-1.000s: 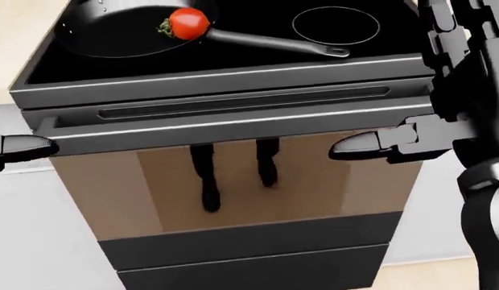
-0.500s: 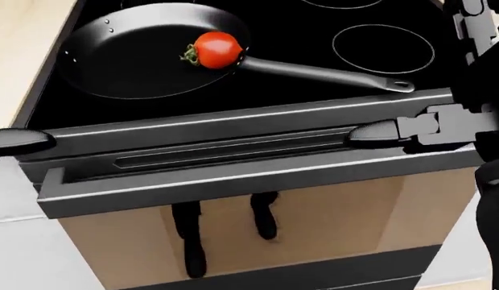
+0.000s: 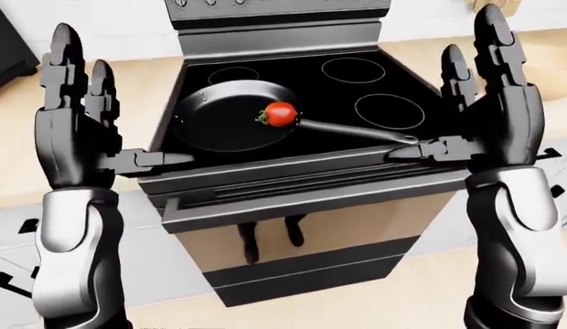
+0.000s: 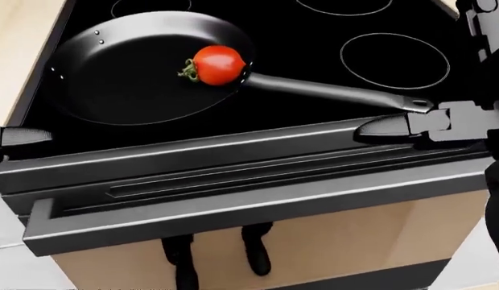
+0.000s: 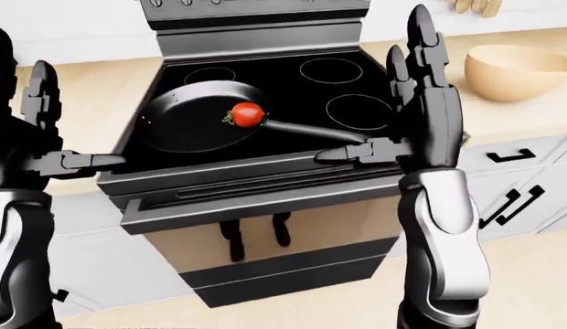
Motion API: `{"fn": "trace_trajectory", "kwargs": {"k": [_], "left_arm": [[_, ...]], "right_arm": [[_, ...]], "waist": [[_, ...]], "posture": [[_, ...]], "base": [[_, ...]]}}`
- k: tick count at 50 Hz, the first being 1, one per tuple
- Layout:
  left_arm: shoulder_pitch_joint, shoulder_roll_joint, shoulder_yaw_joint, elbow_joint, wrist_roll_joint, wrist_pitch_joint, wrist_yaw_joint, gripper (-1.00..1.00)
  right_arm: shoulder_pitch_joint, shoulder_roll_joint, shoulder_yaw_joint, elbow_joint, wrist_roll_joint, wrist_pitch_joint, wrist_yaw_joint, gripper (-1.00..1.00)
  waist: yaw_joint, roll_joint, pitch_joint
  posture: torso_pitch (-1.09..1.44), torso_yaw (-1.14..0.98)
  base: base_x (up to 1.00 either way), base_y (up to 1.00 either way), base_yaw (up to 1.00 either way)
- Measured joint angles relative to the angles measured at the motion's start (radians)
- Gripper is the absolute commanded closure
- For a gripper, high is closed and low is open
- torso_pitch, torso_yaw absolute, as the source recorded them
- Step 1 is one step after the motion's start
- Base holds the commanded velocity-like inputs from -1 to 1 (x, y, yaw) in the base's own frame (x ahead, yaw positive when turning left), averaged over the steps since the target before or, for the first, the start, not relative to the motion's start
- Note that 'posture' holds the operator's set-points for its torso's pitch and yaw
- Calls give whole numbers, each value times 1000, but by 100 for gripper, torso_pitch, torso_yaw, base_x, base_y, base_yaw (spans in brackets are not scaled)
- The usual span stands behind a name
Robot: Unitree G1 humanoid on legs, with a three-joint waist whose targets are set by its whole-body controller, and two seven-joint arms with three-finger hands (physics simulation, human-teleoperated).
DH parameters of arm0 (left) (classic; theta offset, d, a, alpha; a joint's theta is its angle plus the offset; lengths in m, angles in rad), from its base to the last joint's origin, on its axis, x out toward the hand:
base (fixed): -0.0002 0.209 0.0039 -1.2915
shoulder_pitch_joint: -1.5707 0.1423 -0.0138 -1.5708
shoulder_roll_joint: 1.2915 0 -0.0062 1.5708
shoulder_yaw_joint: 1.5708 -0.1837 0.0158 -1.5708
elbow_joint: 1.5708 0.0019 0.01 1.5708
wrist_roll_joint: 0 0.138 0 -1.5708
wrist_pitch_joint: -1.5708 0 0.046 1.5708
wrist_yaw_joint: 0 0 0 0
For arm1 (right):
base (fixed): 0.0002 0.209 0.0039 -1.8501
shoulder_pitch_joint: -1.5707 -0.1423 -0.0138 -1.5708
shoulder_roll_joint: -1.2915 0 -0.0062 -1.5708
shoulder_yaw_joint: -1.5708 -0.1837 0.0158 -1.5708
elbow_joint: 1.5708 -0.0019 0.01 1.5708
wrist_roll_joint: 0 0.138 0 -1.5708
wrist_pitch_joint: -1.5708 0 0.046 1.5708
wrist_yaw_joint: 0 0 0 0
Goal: Pick the tomato from the pan and place it in the bowl.
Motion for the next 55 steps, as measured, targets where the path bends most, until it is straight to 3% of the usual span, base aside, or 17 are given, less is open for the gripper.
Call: {"fn": "trace_trajectory", "kwargs": {"k": [2,6,11,12,16,20,23,24,26,29,37,38,43,47,49,50,55], "left_arm": [[9,-2,6,11,2,-2,2,-100],[18,-2,16,26,6,11,8,-100],[0,4,14,-7,4,-8,5,-100],[4,-4,8,-10,3,-12,4,-100],[15,-7,-9,3,-3,3,-4,-100],[9,-3,3,-2,-2,7,0,-100],[7,-1,5,-13,-3,3,2,-100],[7,3,9,-13,-3,2,2,-100],[16,1,18,-5,-1,2,5,-100],[19,0,20,6,1,13,11,-100],[-3,3,12,-12,-1,5,10,-100],[-1,-5,4,-10,-1,5,9,-100],[2,-4,-15,-6,-6,27,1,-100],[1,0,3,-20,-4,14,3,-100],[-1,2,6,-25,-4,11,4,-100],[-1,7,9,-25,-4,10,4,-100],[8,7,21,-7,-1,18,11,-100]], "right_arm": [[11,8,14,9,2,0,3,-100],[6,6,27,10,7,7,12,-100],[-2,-3,6,-13,4,-11,8,-100],[2,-5,1,-13,3,-14,7,-100],[15,-2,-5,4,-3,-2,0,-100],[8,-3,0,-4,-3,-3,3,-100],[4,-5,0,-7,-3,-4,4,-100],[3,2,4,-7,-3,-5,5,-100],[12,8,20,-2,-1,-2,9,-100],[11,5,23,4,4,10,13,-100],[-15,-10,5,-15,6,-6,5,-100],[-11,-13,0,-12,6,-6,4,-100],[-2,-14,-11,9,3,15,-6,-100],[-6,-14,-7,-9,4,3,-5,-100],[-9,-16,-7,-11,5,-1,-4,-100],[-12,-12,-5,-11,5,-2,-4,-100],[-5,-5,10,-2,18,9,-2,-100]], "waist": [[16,-17,2],[27,-17,-6],[26,-84,-8],[19,-72,-4],[14,-64,-3],[14,-19,7],[8,36,1],[15,35,-2],[27,27,5],[31,18,-2],[34,-82,-12],[25,-68,-6],[12,-55,0],[10,-7,6],[6,31,0],[11,39,-5],[24,16,1]], "posture": [[0,0],[0,0],[0,0],[0,0],[0,0],[0,0],[0,0],[0,0],[0,0],[0,0],[0,0],[0,0],[0,0],[0,0],[0,0],[0,0],[0,0]], "base": [[12,0,0],[15,0,0],[19,0,0],[19,0,0],[19,0,0],[18,0,0],[19,0,0],[20,0,0],[19,0,0],[19,0,0],[19,0,0],[17,0,0],[19,0,0],[18,0,0],[18,0,0],[18,0,0],[4,0,0]]}}
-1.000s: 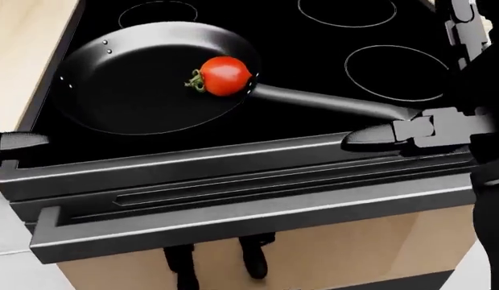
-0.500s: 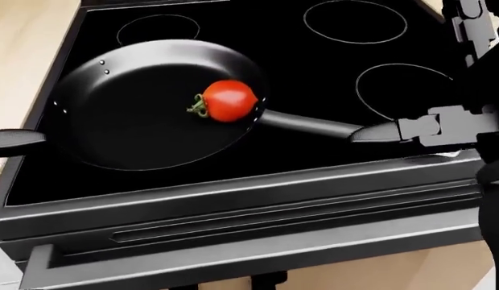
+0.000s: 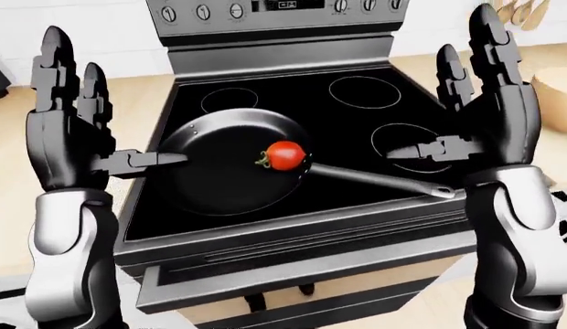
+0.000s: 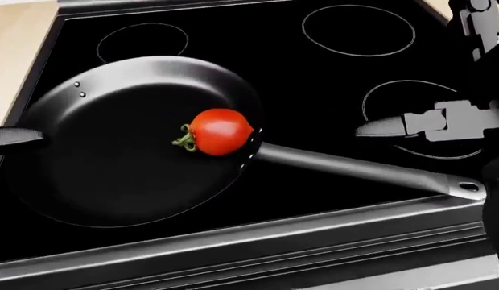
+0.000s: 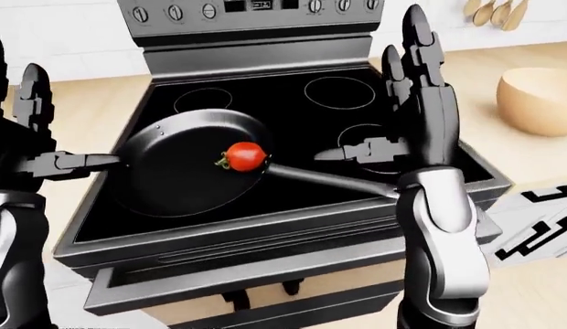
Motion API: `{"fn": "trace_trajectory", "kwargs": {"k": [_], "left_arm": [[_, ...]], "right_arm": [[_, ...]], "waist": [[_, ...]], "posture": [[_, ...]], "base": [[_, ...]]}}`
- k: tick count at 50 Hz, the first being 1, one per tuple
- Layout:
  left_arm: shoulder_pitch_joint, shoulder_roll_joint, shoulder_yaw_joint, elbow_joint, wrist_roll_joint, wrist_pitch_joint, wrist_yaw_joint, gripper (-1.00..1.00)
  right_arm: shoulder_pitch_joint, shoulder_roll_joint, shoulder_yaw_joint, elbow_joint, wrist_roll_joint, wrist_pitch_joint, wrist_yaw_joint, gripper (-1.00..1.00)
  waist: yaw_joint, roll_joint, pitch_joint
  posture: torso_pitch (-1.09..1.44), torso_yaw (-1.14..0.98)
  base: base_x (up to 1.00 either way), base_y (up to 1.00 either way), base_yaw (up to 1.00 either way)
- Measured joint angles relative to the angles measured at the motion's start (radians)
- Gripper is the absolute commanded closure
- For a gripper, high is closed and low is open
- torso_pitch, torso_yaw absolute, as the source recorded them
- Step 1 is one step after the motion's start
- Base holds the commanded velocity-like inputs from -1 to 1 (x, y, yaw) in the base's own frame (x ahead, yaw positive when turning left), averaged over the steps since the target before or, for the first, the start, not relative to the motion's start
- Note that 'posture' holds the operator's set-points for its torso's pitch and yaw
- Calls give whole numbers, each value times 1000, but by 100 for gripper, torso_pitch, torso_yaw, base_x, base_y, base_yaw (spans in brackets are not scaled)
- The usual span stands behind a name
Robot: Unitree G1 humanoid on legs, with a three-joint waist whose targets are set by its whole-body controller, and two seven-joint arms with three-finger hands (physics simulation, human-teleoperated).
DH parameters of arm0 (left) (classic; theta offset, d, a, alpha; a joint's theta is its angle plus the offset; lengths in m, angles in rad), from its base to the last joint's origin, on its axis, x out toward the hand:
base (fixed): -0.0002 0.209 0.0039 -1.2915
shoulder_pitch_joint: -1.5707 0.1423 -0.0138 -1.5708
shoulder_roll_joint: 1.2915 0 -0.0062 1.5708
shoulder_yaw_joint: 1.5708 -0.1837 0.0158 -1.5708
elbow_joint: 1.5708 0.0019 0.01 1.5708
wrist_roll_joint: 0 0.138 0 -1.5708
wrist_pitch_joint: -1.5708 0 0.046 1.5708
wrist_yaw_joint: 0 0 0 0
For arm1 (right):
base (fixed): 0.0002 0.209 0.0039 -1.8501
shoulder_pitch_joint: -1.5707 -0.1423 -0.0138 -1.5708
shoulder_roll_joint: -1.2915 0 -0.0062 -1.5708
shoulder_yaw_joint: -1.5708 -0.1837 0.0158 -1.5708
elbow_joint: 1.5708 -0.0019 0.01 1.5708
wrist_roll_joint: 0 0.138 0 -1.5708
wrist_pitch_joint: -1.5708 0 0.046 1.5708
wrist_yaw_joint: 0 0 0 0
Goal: Pick the tomato from the pan and place it in the bowl.
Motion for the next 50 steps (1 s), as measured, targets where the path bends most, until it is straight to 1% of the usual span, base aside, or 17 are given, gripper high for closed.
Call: {"fn": "trace_trajectory", "kwargs": {"k": [2,4,5,6,10,14,17,22,24,26,29,31,35,39,45,48,50], "left_arm": [[-6,2,-2,-6,0,-2,-1,-100],[-9,4,-3,-11,-2,-5,-2,-100],[-6,-2,-5,-13,-3,-4,-3,-100],[-2,-4,-10,-11,-4,2,-3,-100],[-34,21,-16,-6,-15,49,-7,-100],[-56,35,-6,-24,-16,41,-3,-100],[-75,42,-16,-17,-10,43,-6,-100],[-124,79,-23,17,-1,77,-6,-100],[-151,101,-33,28,11,114,-20,-100],[-200,136,-53,55,25,188,-45,-100],[-289,181,-102,141,90,288,-110,-100],[-334,188,-121,170,130,357,-168,-100],[-410,195,-153,164,184,489,-286,-100],[-492,212,-196,185,230,583,-420,-100],[-581,199,-257,261,368,598,-588,-100],[-636,186,-308,325,474,586,-668,-100],[-646,162,-332,338,554,573,-736,-100]], "right_arm": [[-5,-2,-8,-1,3,-3,-5,-100],[-7,-3,-11,-9,7,-8,-9,-100],[-3,-4,-13,-14,9,-12,-10,-100],[3,-3,-13,-16,12,-12,-11,-100],[0,-6,-16,-13,26,7,-14,-100],[6,-8,-15,-10,27,0,-18,-100],[10,-7,-9,-1,12,-5,-12,-100],[11,-4,-14,11,3,-4,-6,-100],[12,-5,-20,11,4,-3,-9,-100],[17,-4,-20,9,4,-3,-11,-100],[20,-3,-15,4,6,1,-9,-100],[21,-4,-14,2,7,2,-8,-100],[23,-5,-21,0,5,7,-8,-100],[28,-2,-22,1,5,6,-10,-100],[24,-5,-23,3,9,12,-11,-100],[23,-3,-20,4,9,12,-12,-100],[25,-3,-20,4,10,10,-11,-100]], "waist": [[1,-30,7],[7,-72,7],[7,-73,10],[4,-67,12],[1,-51,-3],[-2,-42,-15],[-1,-41,-16],[-4,-43,-12],[-4,-44,-10],[-3,-45,-9],[-2,-44,-9],[-3,-43,-9],[-4,-48,-4],[-2,-52,-5],[3,-58,-3],[6,-63,-3],[7,-65,-4]], "posture": [[0,0],[0,0],[0,0],[0,0],[0,0],[0,0],[0,0],[0,0],[0,0],[0,0],[0,0],[0,0],[0,0],[0,0],[0,0],[0,0],[0,0]], "base": [[0,0,0],[0,0,0],[0,0,0],[0,0,0],[0,0,0],[0,0,0],[0,0,0],[0,0,0],[0,0,0],[0,0,0],[0,0,0],[0,0,0],[0,0,0],[0,0,0],[0,0,0],[0,0,0],[0,0,0]]}}
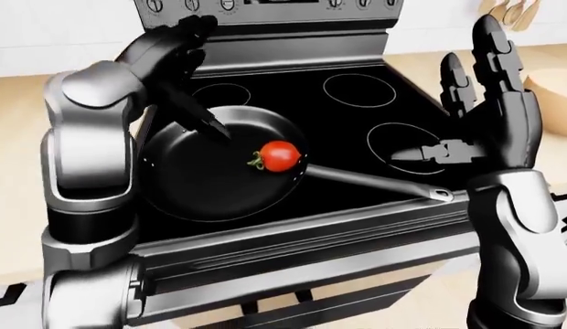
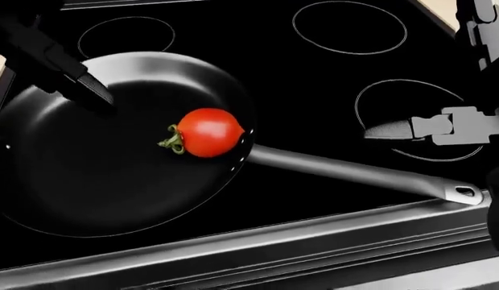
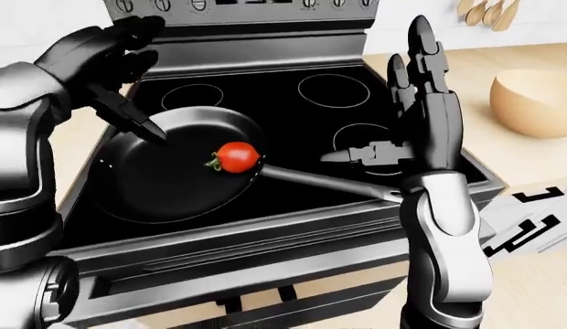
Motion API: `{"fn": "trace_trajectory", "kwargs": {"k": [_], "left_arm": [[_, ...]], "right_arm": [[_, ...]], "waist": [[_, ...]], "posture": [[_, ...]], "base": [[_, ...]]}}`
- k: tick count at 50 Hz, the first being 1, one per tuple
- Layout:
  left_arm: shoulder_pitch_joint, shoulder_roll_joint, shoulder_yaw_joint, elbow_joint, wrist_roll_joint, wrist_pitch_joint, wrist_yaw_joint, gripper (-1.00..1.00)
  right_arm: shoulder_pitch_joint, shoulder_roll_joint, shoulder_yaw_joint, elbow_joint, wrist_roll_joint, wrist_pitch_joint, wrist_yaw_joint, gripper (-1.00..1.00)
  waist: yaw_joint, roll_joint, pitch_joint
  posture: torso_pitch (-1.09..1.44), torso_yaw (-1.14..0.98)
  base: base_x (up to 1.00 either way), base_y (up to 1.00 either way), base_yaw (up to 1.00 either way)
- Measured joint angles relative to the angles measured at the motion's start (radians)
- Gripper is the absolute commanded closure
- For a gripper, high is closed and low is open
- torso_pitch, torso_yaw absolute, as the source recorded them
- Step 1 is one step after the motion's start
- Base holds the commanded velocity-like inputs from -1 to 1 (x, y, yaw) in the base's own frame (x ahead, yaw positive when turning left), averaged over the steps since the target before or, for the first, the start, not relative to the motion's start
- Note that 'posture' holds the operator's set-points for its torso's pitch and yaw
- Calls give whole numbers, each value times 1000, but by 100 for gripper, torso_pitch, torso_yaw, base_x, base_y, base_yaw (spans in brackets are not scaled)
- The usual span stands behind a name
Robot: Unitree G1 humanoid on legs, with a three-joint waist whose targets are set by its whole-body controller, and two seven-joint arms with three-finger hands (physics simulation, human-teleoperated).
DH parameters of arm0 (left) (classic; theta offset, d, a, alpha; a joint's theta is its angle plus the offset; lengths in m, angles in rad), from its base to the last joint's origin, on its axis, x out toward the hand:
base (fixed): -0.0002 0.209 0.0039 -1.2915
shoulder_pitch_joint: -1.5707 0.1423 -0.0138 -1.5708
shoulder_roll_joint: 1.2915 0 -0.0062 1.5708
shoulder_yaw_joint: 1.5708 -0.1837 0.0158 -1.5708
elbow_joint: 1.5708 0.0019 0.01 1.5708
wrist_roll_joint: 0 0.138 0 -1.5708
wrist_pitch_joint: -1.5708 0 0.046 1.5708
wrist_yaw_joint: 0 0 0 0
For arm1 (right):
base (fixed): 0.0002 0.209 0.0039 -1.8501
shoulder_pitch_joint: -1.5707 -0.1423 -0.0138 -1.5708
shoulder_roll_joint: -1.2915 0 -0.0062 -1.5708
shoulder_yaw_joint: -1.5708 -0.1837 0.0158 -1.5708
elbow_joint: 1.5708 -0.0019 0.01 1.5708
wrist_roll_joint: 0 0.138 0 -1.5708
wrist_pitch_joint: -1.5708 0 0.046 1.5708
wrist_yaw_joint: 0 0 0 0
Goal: Pick the tomato from the pan and place it in the bowl.
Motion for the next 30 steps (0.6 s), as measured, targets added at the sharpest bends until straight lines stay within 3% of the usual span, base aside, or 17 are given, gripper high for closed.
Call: {"fn": "trace_trajectory", "kwargs": {"k": [6,10,20,30], "left_arm": [[-67,-63,-12,82,159,-17,-218,-100],[-103,-83,-11,95,246,-28,-313,-100],[-114,-173,-24,173,376,-127,-398,-100],[-103,-206,-27,176,448,-157,-425,-100]], "right_arm": [[7,5,3,4,-1,-4,0,-100],[15,8,-1,5,-1,-3,-1,-100],[19,8,-2,4,6,-9,-1,-100],[18,6,-5,6,9,-8,-4,-100]], "waist": [[0,-11,6],[2,-12,3],[1,-19,0],[1,-23,-3]], "posture": [[0,0],[0,0],[0,0],[0,0]], "base": [[0,0,0],[0,0,0],[0,0,0],[0,0,0]]}}
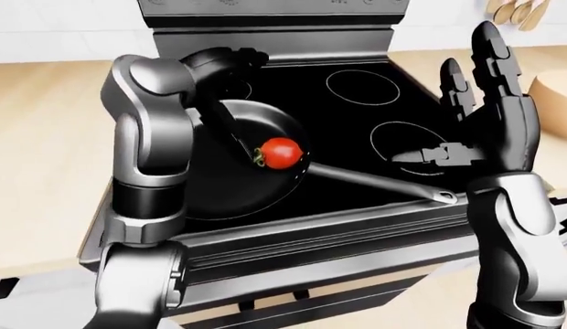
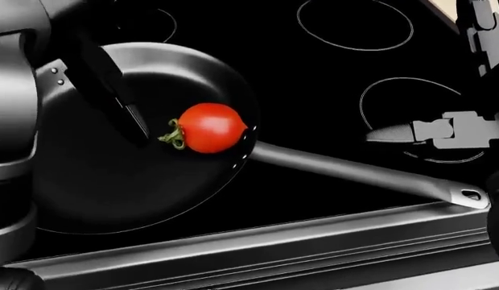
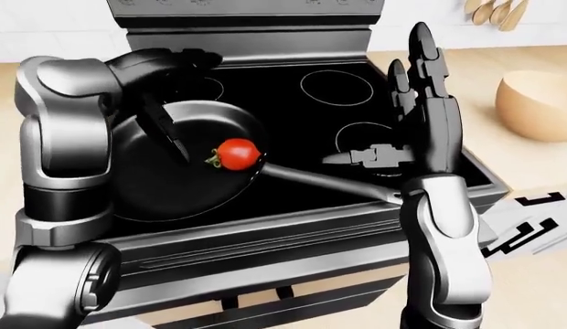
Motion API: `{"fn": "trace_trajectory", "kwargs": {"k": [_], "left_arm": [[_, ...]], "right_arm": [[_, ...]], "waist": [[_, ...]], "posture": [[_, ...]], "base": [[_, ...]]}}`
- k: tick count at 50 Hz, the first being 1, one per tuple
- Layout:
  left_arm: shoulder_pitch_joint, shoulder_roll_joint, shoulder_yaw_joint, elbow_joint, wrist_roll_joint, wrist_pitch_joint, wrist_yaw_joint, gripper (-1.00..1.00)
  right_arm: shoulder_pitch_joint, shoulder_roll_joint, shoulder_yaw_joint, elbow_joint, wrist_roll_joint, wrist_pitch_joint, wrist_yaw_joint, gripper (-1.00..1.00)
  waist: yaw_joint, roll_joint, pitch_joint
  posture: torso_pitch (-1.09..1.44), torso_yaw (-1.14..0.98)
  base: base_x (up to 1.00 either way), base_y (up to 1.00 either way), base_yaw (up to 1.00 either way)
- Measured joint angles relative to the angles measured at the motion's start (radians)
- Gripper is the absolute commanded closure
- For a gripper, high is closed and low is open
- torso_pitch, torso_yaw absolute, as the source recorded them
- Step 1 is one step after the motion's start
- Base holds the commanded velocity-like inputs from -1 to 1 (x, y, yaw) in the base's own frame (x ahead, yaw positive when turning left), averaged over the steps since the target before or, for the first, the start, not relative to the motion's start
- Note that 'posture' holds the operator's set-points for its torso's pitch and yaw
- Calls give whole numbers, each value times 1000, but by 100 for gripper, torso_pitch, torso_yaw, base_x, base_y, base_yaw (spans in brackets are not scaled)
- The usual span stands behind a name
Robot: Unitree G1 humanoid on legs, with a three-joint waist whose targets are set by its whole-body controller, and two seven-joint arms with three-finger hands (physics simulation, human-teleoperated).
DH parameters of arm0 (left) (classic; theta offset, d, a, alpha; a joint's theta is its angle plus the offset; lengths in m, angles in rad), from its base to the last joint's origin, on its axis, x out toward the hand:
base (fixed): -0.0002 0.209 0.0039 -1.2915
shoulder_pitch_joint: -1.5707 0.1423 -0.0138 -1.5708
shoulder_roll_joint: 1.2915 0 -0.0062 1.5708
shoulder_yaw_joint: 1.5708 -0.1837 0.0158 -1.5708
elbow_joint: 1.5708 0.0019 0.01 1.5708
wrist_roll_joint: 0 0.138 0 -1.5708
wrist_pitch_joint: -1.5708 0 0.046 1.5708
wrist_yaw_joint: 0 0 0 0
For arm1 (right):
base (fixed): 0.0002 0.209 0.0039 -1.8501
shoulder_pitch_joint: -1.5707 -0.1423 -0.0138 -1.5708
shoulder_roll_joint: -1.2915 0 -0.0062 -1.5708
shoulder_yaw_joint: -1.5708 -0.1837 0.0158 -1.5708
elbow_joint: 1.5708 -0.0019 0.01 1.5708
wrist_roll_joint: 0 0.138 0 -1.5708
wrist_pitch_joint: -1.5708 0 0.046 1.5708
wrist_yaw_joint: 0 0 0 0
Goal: Pick the tomato from the pan and place it in the bowl.
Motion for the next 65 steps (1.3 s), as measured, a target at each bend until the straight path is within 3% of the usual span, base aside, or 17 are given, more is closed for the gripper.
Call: {"fn": "trace_trajectory", "kwargs": {"k": [20,41,65], "left_arm": [[99,-97,-28,-119,126,13,-103,-100],[97,-175,-59,-123,155,19,-93,-100],[95,-205,-71,-57,136,-14,-32,-100]], "right_arm": [[1,-3,-2,4,1,1,-4,-100],[6,-5,-9,-2,7,2,-6,-100],[1,-12,-13,7,14,1,-10,-100]], "waist": [[4,-6,2],[7,-12,3],[6,-15,0]], "posture": [[0,0],[0,0],[0,0]], "base": [[0,0,0],[0,0,0],[0,0,0]]}}
